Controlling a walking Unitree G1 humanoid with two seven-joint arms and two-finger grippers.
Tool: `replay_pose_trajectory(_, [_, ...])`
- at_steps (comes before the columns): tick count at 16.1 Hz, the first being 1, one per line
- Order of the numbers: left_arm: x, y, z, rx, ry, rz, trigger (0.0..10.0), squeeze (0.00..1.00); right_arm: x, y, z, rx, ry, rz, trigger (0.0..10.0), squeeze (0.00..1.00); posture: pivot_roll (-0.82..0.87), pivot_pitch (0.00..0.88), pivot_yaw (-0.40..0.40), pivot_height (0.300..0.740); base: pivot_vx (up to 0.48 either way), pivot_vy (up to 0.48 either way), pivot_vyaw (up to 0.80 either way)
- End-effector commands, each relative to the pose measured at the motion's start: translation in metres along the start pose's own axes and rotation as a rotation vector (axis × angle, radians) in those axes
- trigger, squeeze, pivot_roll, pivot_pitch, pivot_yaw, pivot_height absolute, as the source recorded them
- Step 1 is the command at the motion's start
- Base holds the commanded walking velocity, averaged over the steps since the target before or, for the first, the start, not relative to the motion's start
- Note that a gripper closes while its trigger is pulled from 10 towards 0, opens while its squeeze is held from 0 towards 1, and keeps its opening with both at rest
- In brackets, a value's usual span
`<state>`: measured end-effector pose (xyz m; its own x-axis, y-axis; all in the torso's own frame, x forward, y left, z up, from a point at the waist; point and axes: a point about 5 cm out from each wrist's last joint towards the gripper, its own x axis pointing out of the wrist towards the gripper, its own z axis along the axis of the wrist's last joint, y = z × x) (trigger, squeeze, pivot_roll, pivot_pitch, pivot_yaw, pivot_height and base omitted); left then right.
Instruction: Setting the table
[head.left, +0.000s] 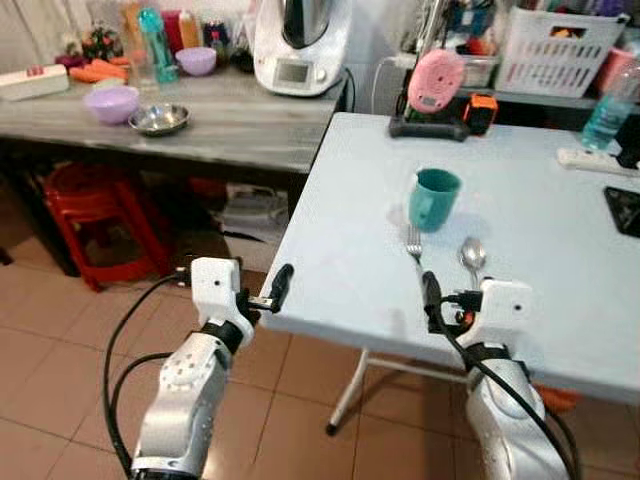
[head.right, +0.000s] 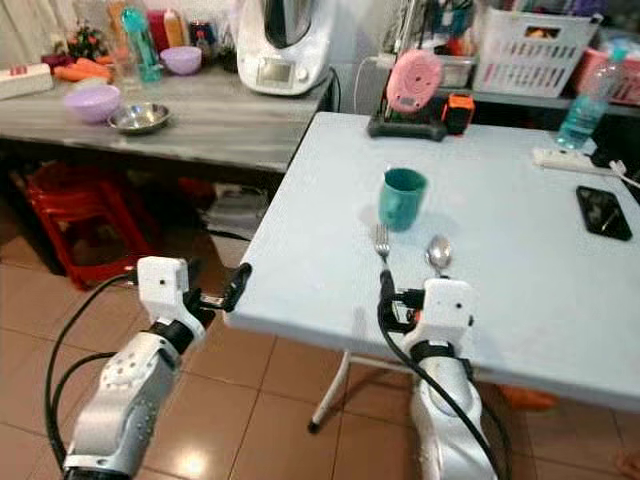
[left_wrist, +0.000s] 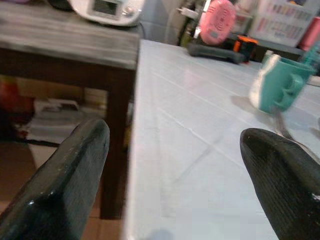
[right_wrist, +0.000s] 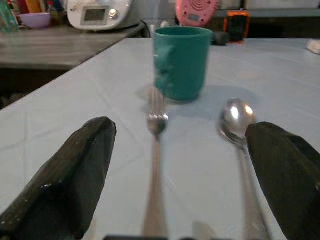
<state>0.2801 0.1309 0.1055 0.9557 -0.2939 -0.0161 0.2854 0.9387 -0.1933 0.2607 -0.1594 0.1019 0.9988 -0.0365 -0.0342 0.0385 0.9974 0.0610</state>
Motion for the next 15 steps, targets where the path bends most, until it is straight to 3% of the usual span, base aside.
replay_pose_trajectory(1, [-0.002,0.006,0.003,0.014,0.0,0.008,10.0,0.0,0.001,0.007,0.004,0.005,-0.012,0.02,10.0,0.0,-0.01,0.0,0.002,0.74,0.307,0.0,0.0])
replay_pose_trajectory(6, [-0.003,0.005,0.001,0.006,0.017,-0.005,10.0,0.0,0.0,0.008,0.003,0.002,-0.007,0.023,10.0,0.0,-0.01,0.0,0.004,0.74,0.108,0.0,0.0])
replay_pose_trajectory(9, [-0.008,0.005,-0.008,0.052,0.06,-0.047,10.0,0.0,0.003,0.007,0.004,0.004,-0.005,0.021,10.0,0.0,-0.01,0.0,0.0,0.74,0.0,0.0,0.0])
replay_pose_trajectory(12, [-0.015,0.009,-0.014,0.113,0.082,-0.083,10.0,0.0,0.012,-0.004,0.004,-0.011,0.028,-0.006,10.0,0.0,-0.01,0.0,-0.01,0.74,0.0,0.0,0.0])
replay_pose_trajectory(15, [-0.02,0.013,-0.013,0.162,0.087,-0.119,10.0,0.0,0.023,-0.007,0.002,0.053,0.096,0.018,10.0,0.0,-0.01,0.0,-0.013,0.74,0.0,0.0,0.0])
